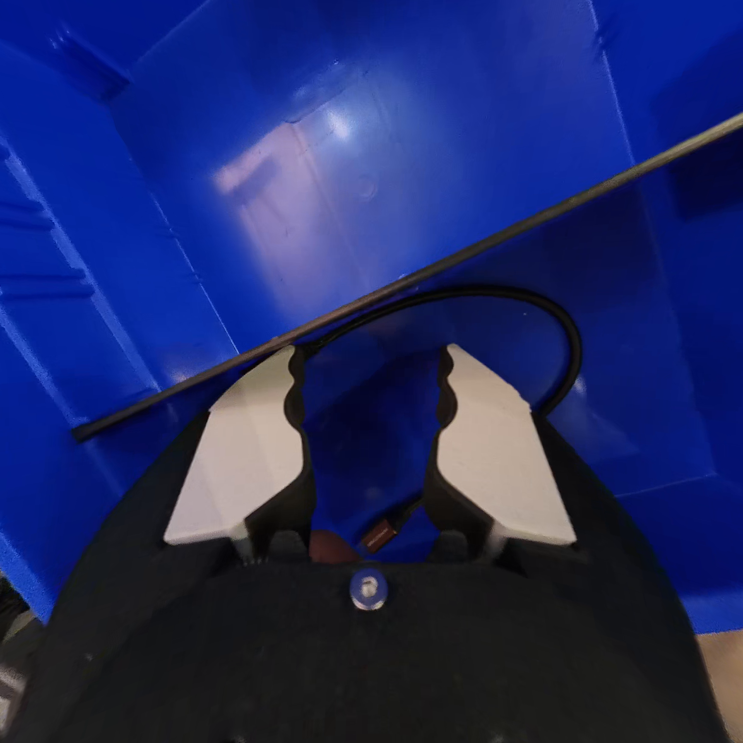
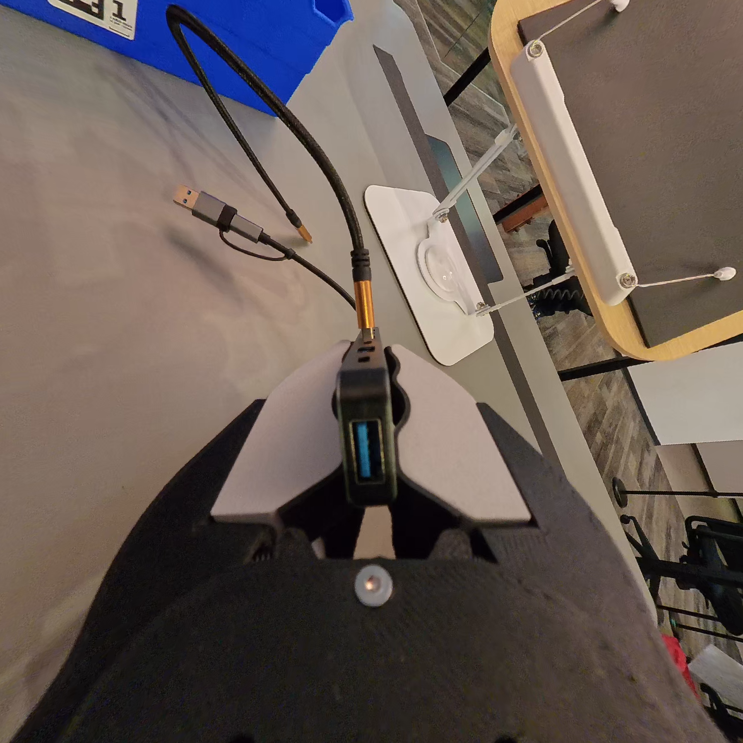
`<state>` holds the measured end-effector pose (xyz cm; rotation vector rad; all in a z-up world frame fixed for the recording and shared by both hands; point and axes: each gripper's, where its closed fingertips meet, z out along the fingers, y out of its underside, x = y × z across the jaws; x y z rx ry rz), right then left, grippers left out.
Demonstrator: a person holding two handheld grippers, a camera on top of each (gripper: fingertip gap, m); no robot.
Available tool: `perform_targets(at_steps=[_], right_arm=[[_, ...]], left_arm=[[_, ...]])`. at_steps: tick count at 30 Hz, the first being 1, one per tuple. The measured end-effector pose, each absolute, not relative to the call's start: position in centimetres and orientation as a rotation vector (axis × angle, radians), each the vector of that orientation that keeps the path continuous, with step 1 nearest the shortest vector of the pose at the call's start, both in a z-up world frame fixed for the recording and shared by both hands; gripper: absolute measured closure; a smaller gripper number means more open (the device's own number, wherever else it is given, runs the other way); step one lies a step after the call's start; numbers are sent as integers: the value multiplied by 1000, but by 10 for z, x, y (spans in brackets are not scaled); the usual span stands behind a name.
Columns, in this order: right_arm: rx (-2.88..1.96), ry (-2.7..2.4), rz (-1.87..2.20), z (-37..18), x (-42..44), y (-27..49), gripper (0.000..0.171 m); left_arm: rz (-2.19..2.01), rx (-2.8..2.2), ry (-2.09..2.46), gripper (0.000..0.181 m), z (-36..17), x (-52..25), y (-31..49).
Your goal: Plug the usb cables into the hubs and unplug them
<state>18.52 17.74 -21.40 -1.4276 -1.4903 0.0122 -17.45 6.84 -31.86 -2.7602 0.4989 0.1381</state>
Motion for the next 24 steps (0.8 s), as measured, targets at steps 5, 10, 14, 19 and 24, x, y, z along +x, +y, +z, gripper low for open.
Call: perform_targets(at_steps=[5, 10, 14, 19, 24], right_arm=[[-1432, -1489, 17, -215, 185, 178, 160], [-1436, -1489, 20, -215, 186, 178, 159], [-1436, -1487, 22, -215, 186, 178, 160], [-1438, -1488, 19, -215, 186, 178, 160], [-1442, -1485, 21, -215, 187, 179, 159]], left_arm=[[-10, -2736, 288, 82, -321, -171, 75], [-2, -2744, 383, 75, -324, -168, 75], [22, -2730, 427, 97, -322, -172, 76], [9, -2781, 490, 161, -317, -170, 67], [238, -2724, 639, 138, -315, -177, 72]])
